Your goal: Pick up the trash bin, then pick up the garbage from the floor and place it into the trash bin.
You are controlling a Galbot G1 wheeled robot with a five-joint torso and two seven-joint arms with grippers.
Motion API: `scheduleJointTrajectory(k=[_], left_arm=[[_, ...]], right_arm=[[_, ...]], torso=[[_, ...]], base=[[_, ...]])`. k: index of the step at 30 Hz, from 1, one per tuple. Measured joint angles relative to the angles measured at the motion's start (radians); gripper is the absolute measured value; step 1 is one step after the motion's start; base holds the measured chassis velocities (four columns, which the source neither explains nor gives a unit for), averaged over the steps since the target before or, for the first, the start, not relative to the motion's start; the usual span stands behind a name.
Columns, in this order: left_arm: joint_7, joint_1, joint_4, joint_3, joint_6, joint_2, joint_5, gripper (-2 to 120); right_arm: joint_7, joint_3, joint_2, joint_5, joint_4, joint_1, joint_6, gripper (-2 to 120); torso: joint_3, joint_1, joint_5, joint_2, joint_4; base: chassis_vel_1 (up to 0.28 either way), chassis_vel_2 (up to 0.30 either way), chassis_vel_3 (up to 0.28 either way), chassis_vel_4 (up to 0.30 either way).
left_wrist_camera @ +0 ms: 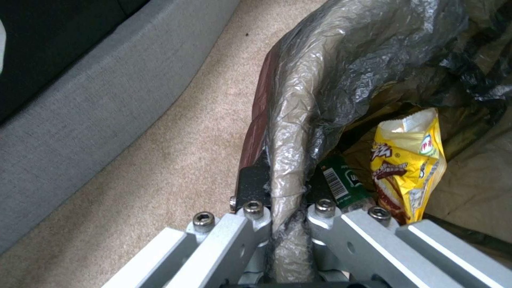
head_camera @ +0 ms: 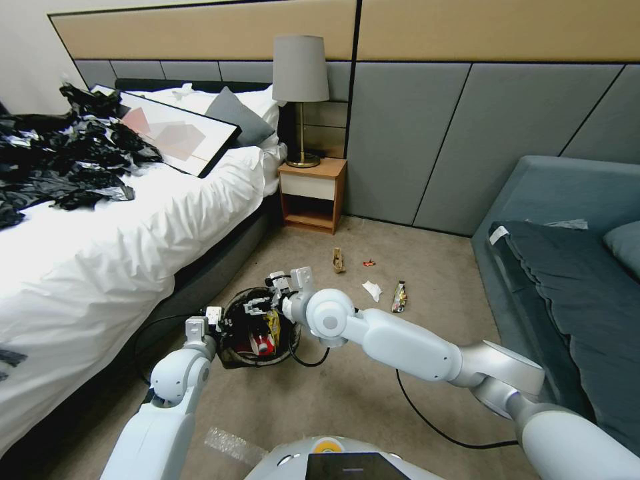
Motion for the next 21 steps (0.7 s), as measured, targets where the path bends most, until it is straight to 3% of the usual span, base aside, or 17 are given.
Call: scheduleJointTrajectory(k=[7,11,14,15,18,19,20,21], left_arm=[[-0.005,0.009,-0.011,-0.004,0.000,0.005,-0.007,0],[-0.011,0.013,-0.023,-0.009,0.000,0.009,-0.016,0],[-0.020,0.018,-0.040,-0.012,0.000,0.011,-0.030,0],[-0.020,0.018,-0.040,-0.012,0.000,0.011,-0.030,0],[-0.023,0.024,-0.058,-0.018,0.000,0.011,-0.043,0],[-0.023,0.024,-0.058,-0.018,0.000,0.011,-0.043,0],[-0.023,0.027,-0.063,-0.019,0.000,0.011,-0.045,0],[-0.023,0.034,-0.073,-0.021,0.000,0.010,-0.048,0]], right_arm=[[0.006,0.071,-0.023,-0.023,0.031,0.040,0.014,100],[0.002,0.138,-0.077,-0.105,0.038,0.065,0.031,100],[-0.049,0.215,-0.147,-0.293,0.015,0.059,0.062,100],[-0.049,0.215,-0.147,-0.293,0.015,0.059,0.062,100],[-0.168,0.344,-0.222,-0.586,-0.020,-0.024,0.134,100],[-0.168,0.344,-0.222,-0.586,-0.020,-0.024,0.134,100],[-0.190,0.383,-0.235,-0.642,-0.024,-0.059,0.149,100],[-0.235,0.498,-0.260,-0.781,-0.032,-0.160,0.185,100]], torso=[[0.000,0.000,0.0000,0.000,0.0001],[0.000,0.000,0.0001,0.000,0.0001],[0.000,0.000,0.0002,0.000,0.0001],[0.000,0.000,0.0002,0.000,0.0001],[0.000,0.000,0.0001,0.000,-0.0002],[0.000,0.000,0.0001,0.000,-0.0002],[0.000,0.000,0.0002,0.000,-0.0003],[0.000,0.000,0.0009,0.000,-0.0003]], base=[[0.000,0.000,0.000,0.000],[0.000,0.000,0.000,0.000],[0.000,0.000,0.000,0.000],[0.000,0.000,0.000,0.000],[0.000,0.000,0.000,0.000],[0.000,0.000,0.000,0.000],[0.000,0.000,0.000,0.000],[0.000,0.000,0.000,0.000]])
